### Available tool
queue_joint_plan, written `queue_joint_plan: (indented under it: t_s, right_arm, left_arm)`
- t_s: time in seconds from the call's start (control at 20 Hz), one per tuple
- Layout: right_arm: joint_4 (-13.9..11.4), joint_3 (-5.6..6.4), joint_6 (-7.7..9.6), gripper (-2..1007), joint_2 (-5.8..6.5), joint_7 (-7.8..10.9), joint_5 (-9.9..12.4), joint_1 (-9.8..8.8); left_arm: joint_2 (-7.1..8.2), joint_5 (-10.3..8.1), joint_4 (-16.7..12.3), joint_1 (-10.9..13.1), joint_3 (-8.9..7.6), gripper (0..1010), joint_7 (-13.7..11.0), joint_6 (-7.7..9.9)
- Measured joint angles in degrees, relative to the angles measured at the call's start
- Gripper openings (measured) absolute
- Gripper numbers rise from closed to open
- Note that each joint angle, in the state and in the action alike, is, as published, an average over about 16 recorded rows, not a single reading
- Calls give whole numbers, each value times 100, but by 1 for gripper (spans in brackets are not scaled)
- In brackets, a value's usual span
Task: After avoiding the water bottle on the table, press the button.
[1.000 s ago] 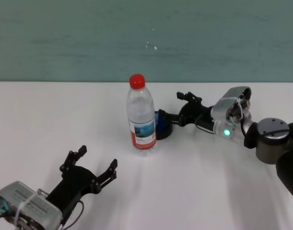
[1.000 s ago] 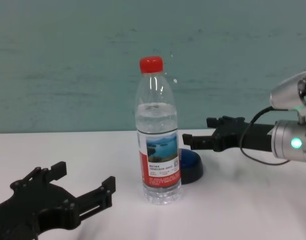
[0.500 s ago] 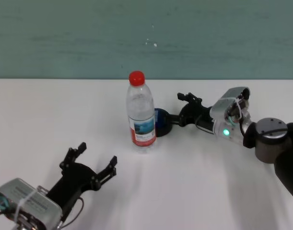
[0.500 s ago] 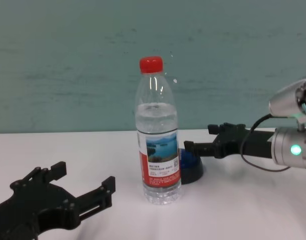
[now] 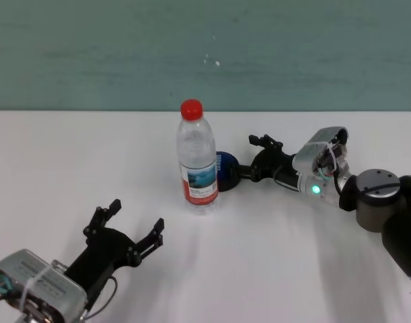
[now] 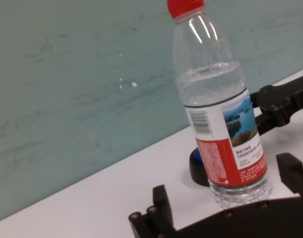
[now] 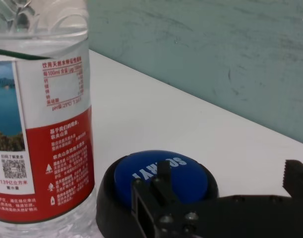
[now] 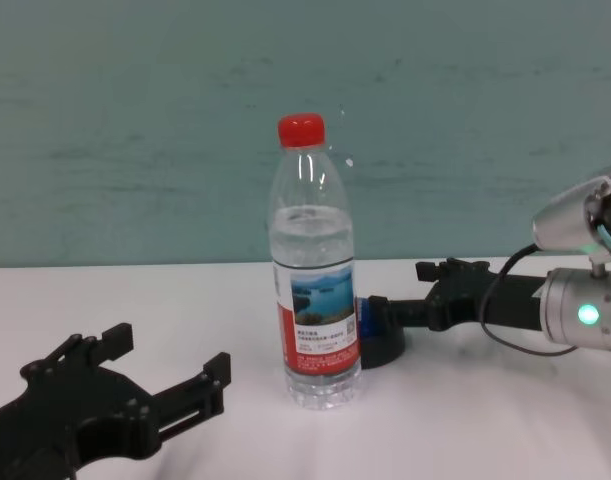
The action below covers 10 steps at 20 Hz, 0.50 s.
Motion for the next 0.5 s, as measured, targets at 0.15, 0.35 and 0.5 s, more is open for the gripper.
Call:
queue_joint_plan:
  t_s: [0.15, 0.35, 0.5]
  right_arm:
    - [-69, 28, 10, 1003, 11, -7, -18, -29]
    - [-393, 78, 70, 1003, 82, -31, -3, -150]
    - [-722, 115, 130, 1003, 160, -60, 30, -271]
  left_arm:
    - [0, 0, 0, 0, 0, 1000, 0, 0]
    - [0, 0, 0, 0, 0, 1000, 0, 0]
    - [0, 0, 0, 0, 0, 1000, 0, 0]
